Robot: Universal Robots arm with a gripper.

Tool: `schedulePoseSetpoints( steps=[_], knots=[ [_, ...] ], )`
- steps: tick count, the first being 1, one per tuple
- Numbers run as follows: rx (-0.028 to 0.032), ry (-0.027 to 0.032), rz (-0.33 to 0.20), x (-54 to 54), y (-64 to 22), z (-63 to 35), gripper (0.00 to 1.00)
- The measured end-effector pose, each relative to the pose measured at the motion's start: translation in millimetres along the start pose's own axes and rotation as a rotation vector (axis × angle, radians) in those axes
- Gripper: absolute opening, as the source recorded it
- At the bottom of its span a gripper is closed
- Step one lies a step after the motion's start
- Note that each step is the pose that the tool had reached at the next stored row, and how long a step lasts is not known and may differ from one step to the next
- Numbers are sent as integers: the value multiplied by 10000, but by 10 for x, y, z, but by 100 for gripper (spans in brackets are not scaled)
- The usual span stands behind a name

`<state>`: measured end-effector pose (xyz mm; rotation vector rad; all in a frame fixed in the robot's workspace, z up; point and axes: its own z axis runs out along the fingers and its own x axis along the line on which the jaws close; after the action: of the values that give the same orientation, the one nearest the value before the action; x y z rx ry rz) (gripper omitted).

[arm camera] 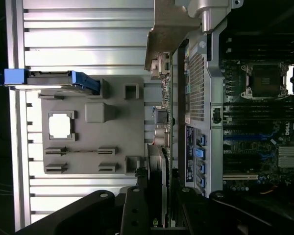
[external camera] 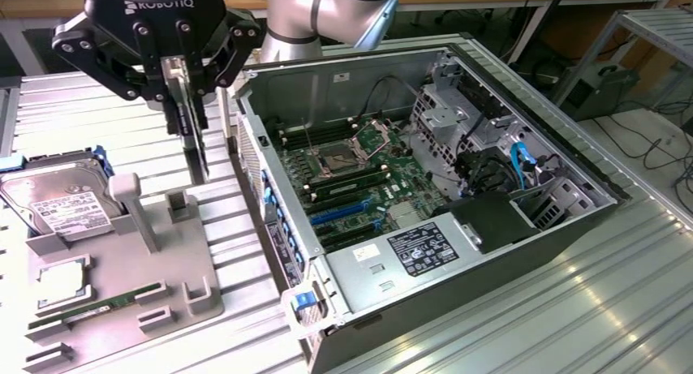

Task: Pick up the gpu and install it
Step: 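Pick up the gpu and move the gpu toward the slot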

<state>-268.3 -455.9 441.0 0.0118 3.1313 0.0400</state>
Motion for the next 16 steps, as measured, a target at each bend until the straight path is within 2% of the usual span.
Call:
schedulePoseSetpoints(
  steps=[16],
  knots=[
    [0,0,0,-178,1,2,27]
  ],
)
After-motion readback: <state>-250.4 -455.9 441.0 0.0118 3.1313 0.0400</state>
